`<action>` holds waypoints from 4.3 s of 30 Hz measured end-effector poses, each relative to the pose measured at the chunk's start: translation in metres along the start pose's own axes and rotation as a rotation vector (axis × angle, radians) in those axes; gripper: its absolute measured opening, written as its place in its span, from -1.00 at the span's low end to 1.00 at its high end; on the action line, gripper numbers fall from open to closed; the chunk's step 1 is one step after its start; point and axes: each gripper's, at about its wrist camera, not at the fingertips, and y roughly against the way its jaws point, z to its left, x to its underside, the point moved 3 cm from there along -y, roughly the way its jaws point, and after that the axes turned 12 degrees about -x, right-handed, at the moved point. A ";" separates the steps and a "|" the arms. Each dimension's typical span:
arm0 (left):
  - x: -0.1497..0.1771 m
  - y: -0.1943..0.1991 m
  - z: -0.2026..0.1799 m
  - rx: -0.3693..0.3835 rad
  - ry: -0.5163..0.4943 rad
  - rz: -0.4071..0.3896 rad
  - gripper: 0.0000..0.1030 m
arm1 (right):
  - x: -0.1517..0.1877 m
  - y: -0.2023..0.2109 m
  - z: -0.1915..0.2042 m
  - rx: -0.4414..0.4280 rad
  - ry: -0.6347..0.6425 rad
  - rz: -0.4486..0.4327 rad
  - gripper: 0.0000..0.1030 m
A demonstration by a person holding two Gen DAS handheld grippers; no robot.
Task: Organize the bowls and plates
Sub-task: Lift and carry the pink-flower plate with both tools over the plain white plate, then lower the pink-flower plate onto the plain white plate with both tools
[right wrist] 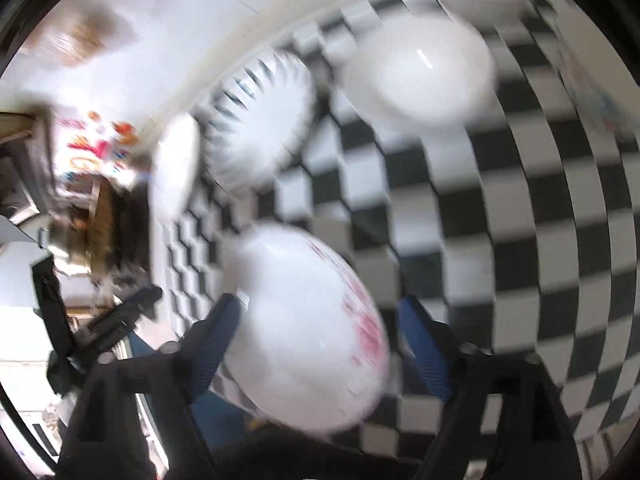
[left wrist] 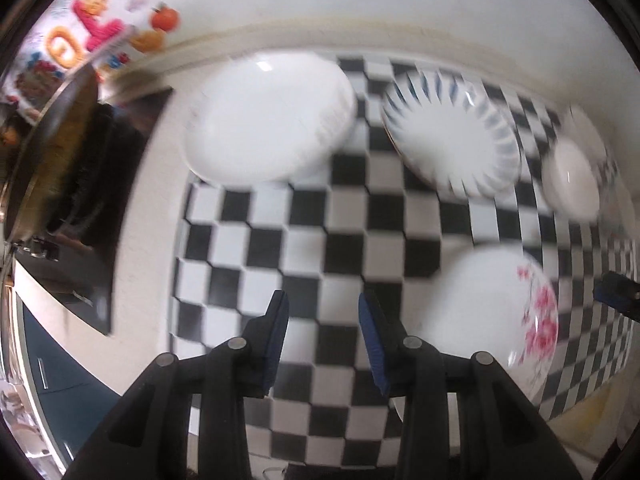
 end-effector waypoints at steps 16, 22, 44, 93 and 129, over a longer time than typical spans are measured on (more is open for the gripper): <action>-0.092 -0.104 0.134 0.168 0.240 0.091 -0.35 | -0.144 -0.181 0.146 0.098 0.287 0.174 0.66; -0.122 -0.157 0.148 0.252 0.272 0.159 -0.41 | -0.187 -0.265 0.146 0.176 0.285 0.302 0.41; -0.129 -0.197 0.177 0.493 0.369 0.260 -0.36 | -0.198 -0.332 0.145 0.177 0.247 0.442 0.27; -0.015 -0.036 0.061 0.486 0.152 0.122 -0.41 | -0.013 -0.041 0.065 0.083 0.230 0.227 -0.64; 0.057 -0.065 -0.050 0.180 -0.134 0.267 -0.37 | 0.062 -0.041 -0.053 0.172 0.032 0.324 -0.66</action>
